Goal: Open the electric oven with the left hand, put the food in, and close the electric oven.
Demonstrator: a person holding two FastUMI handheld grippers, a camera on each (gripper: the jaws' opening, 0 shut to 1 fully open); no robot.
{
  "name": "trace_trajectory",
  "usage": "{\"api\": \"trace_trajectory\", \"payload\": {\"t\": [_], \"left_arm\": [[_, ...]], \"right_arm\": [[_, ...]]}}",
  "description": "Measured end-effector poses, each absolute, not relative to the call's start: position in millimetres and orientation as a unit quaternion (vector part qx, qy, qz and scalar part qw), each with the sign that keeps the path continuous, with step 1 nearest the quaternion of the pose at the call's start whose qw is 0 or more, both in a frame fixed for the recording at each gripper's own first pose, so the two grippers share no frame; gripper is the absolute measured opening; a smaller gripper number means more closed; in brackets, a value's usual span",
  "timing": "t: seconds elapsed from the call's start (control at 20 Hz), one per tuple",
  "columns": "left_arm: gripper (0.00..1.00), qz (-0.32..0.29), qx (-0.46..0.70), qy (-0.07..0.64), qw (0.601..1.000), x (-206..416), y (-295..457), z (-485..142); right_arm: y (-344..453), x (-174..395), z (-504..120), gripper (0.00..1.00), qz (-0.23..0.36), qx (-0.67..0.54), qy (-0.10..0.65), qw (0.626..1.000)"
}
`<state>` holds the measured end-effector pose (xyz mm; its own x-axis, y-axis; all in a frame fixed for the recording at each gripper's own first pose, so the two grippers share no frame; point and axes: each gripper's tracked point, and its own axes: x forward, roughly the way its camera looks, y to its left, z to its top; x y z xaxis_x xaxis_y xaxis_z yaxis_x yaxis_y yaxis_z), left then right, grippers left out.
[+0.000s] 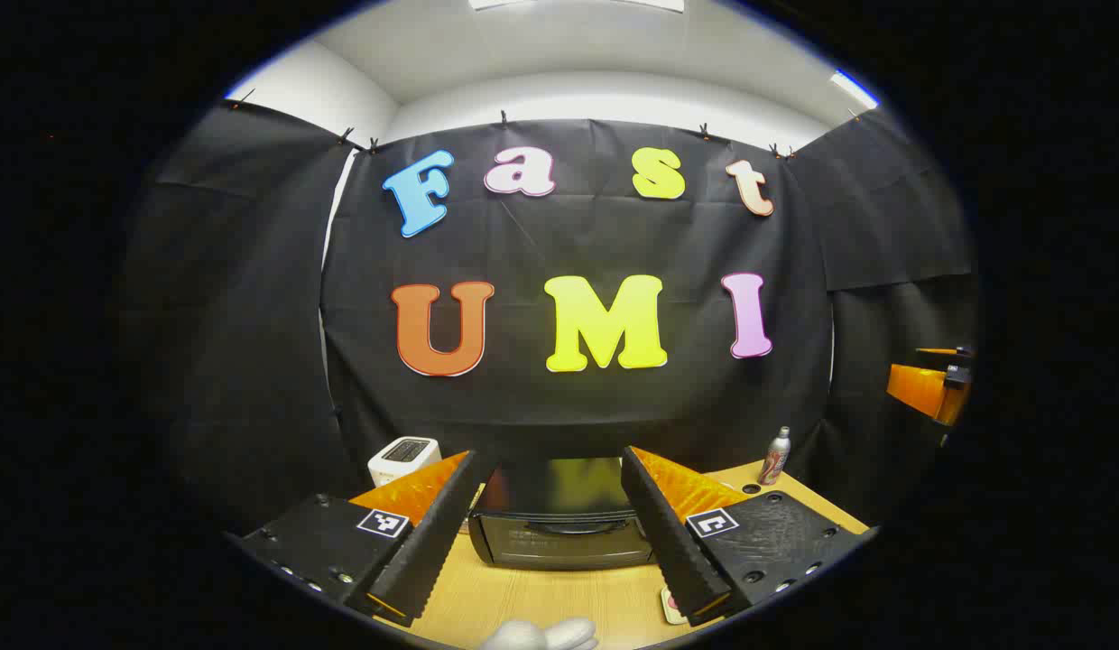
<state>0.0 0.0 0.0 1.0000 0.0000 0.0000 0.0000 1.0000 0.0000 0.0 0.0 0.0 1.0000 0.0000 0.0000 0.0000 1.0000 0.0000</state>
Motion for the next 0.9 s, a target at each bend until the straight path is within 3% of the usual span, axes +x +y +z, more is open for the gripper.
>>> {"api": "trace_trajectory", "payload": {"t": [0.05,0.9], "left_arm": [[0.96,-0.001,-0.001,0.001,1.000,1.4,-2.0,-0.9],[0.95,-0.038,-0.003,0.024,0.999,59.3,-26.9,-54.7]], "right_arm": [[-1.3,0.4,-1.6,0.96,0.000,0.000,0.001,1.000],[-5.9,0.2,2.0,0.96,-0.011,-0.011,0.015,1.000]]}}
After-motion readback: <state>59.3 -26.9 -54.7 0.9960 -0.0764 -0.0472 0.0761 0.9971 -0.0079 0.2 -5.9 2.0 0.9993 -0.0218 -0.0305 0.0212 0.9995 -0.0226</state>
